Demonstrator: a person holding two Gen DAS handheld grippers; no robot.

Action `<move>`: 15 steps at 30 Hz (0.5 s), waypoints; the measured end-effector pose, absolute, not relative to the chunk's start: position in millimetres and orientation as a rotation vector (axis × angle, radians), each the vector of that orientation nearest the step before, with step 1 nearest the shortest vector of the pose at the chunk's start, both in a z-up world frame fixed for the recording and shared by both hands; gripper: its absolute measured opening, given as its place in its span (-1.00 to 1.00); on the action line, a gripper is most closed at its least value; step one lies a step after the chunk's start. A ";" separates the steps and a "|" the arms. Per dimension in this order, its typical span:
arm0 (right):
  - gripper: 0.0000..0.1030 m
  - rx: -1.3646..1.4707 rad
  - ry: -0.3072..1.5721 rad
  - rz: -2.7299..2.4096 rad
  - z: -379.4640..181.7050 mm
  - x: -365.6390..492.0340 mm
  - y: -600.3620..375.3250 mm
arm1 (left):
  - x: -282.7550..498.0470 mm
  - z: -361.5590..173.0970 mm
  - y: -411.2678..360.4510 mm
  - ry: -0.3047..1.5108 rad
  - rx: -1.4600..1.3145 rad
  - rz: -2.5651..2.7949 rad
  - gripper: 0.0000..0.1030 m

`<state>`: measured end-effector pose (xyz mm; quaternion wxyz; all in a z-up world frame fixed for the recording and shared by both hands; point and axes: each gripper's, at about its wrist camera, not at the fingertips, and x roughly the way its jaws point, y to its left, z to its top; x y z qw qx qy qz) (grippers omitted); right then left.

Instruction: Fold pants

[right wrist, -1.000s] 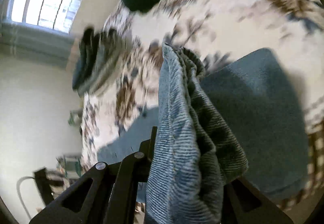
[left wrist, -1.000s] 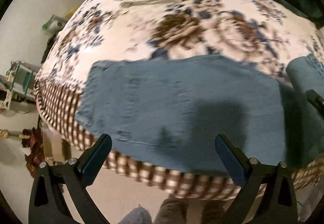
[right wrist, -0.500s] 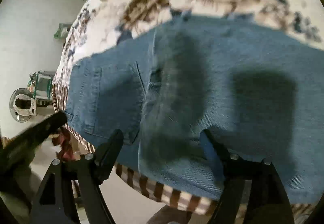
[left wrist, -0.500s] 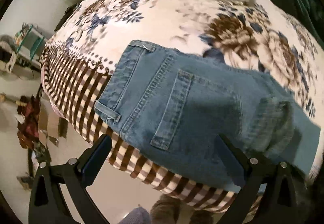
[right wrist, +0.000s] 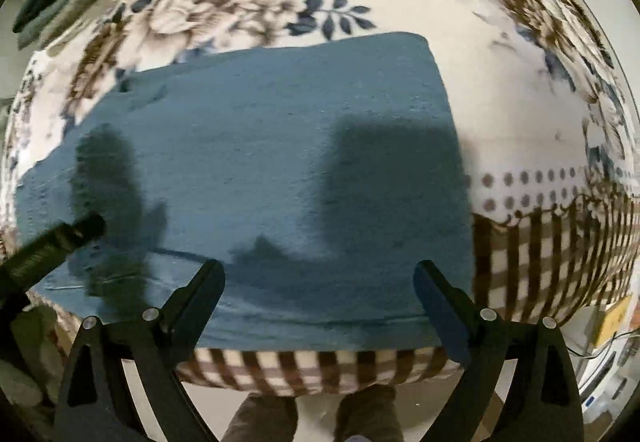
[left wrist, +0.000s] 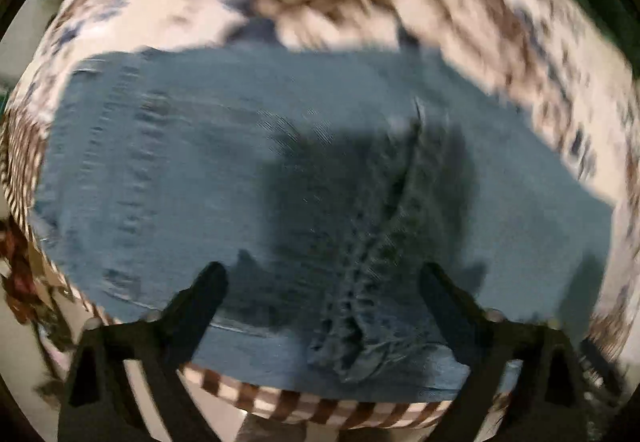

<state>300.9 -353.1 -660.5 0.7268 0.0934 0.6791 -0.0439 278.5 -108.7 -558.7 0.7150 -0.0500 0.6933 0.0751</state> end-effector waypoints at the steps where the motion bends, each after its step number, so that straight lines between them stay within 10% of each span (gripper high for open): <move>1: 0.88 0.198 1.497 -0.105 -663.0 302.2 -353.6 | 278.4 -564.6 -113.3 1.554 -0.110 0.150 0.42; 3: 0.88 0.199 1.497 -0.112 -668.9 305.7 -351.3 | 276.6 -568.3 -122.6 1.536 -0.075 0.130 0.23; 4: 0.89 0.210 1.498 -0.112 -671.0 306.4 -352.2 | 275.4 -566.7 -124.3 1.514 -0.077 0.114 -0.39; 5: 0.89 0.215 1.497 -0.116 -672.6 306.8 -351.3 | 273.5 -564.9 -125.3 1.500 -0.082 0.098 -0.57; 15: 0.89 0.269 1.494 -0.142 -666.3 307.2 -356.0 | 262.0 -559.4 -110.8 1.508 -0.136 0.068 -0.72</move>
